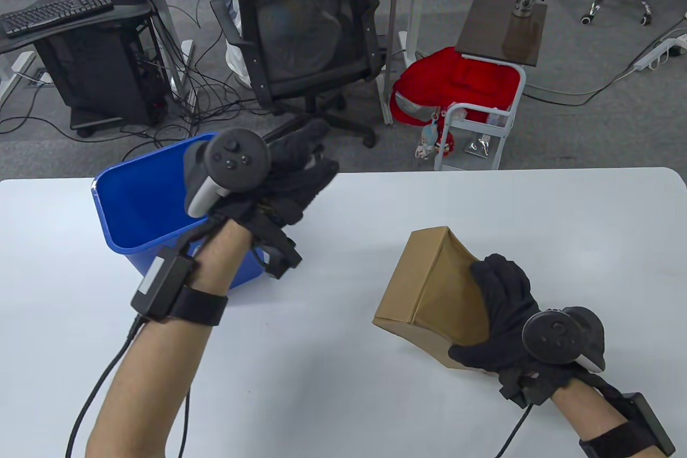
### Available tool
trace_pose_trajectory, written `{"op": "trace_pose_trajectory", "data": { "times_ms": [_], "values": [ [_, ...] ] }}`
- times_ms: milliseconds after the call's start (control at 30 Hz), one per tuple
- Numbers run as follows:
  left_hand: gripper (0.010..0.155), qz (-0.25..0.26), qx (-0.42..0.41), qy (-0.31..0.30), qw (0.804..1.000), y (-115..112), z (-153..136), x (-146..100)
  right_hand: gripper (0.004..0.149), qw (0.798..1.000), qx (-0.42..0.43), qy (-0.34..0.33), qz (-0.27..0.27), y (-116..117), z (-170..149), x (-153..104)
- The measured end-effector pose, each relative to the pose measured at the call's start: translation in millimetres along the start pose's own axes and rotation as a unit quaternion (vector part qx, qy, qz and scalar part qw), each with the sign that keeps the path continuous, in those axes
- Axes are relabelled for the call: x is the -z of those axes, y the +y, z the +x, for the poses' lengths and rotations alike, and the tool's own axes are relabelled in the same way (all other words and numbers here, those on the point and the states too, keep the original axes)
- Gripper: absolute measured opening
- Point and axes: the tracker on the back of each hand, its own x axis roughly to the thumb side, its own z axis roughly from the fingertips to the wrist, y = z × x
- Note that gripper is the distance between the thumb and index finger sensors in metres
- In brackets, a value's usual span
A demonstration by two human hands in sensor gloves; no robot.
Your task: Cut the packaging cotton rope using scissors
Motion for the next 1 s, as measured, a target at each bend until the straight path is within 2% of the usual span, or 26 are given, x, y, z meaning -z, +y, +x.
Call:
{"op": "trace_pose_trajectory", "data": {
  "times_ms": [33,167,267,367,467,500,533,600,667,700,733,800,833,867,900,933,967,1000],
  "values": [
    [0.071,-0.02,-0.045,-0.005,0.999,-21.0,-2.8,-2.3,0.125,1.0,0.001,0.005,0.001,-1.9,-1.8,-0.9],
    [0.07,-0.069,-0.146,0.014,0.987,-81.8,-22.7,-18.4,0.126,1.0,0.009,0.02,-0.006,-7.2,-8.3,-2.8],
    [0.069,-0.05,-0.203,0.048,0.977,-115.9,-46.7,-36.0,0.126,0.999,0.018,0.027,-0.007,-8.8,-11.0,-1.4],
    [0.072,-0.05,-0.31,0.088,0.945,-155.8,-74.5,-56.0,0.125,1.0,0.017,0.023,-0.003,-7.4,-8.2,3.6],
    [0.075,-0.062,-0.413,0.122,0.901,-199.6,-103.9,-77.0,0.126,1.0,0.016,0.014,0.008,-2.0,-1.2,10.5],
    [0.076,-0.053,-0.463,0.122,0.876,-216.8,-112.2,-84.5,0.125,1.0,0.014,0.008,0.014,1.2,1.9,14.3],
    [0.077,-0.05,-0.488,0.131,0.862,-226.3,-116.2,-89.3,0.125,1.0,0.013,0.005,0.021,3.3,3.9,16.6],
    [0.078,-0.058,-0.59,0.103,0.799,-253.3,-120.8,-99.4,0.125,0.999,0.009,-0.001,0.036,11.1,11.0,24.7],
    [0.078,-0.088,-0.662,0.074,0.741,-263.9,-120.6,-101.8,0.125,0.999,0.012,-0.002,0.051,17.1,16.0,31.2],
    [0.079,-0.098,-0.677,0.07,0.726,-264.6,-121.3,-101.1,0.125,0.998,0.011,-0.003,0.056,19.3,18.5,35.1],
    [0.079,-0.104,-0.679,0.07,0.723,-261.3,-123.0,-101.3,0.125,0.998,0.008,-0.004,0.061,21.1,21.4,40.5],
    [0.08,-0.095,-0.654,0.068,0.747,-259.9,-130.1,-104.3,0.124,0.996,0.015,-0.003,0.089,22.8,25.4,53.2],
    [0.081,-0.096,-0.665,0.063,0.738,-260.4,-131.4,-104.8,0.123,0.995,0.017,-0.001,0.1,23.8,26.3,57.3],
    [0.082,-0.099,-0.686,0.056,0.719,-262.1,-131.9,-105.1,0.121,0.994,0.016,0.001,0.108,25.0,27.5,61.3],
    [0.082,-0.097,-0.713,0.058,0.692,-262.9,-132.8,-106.0,0.118,0.993,0.008,0.006,0.118,25.6,29.0,67.0],
    [0.082,-0.088,-0.727,0.063,0.678,-263.2,-133.8,-106.6,0.116,0.992,0.004,0.005,0.125,25.6,31.7,73.9],
    [0.082,-0.082,-0.725,0.06,0.682,-262.6,-134.4,-106.5,0.115,0.992,0.0,0.003,0.126,25.4,34.3,76.5],
    [0.082,-0.076,-0.712,0.053,0.696,-259.2,-134.5,-105.9,0.113,0.992,-0.018,0.002,0.124,24.4,38.6,79.6]
  ]
}}
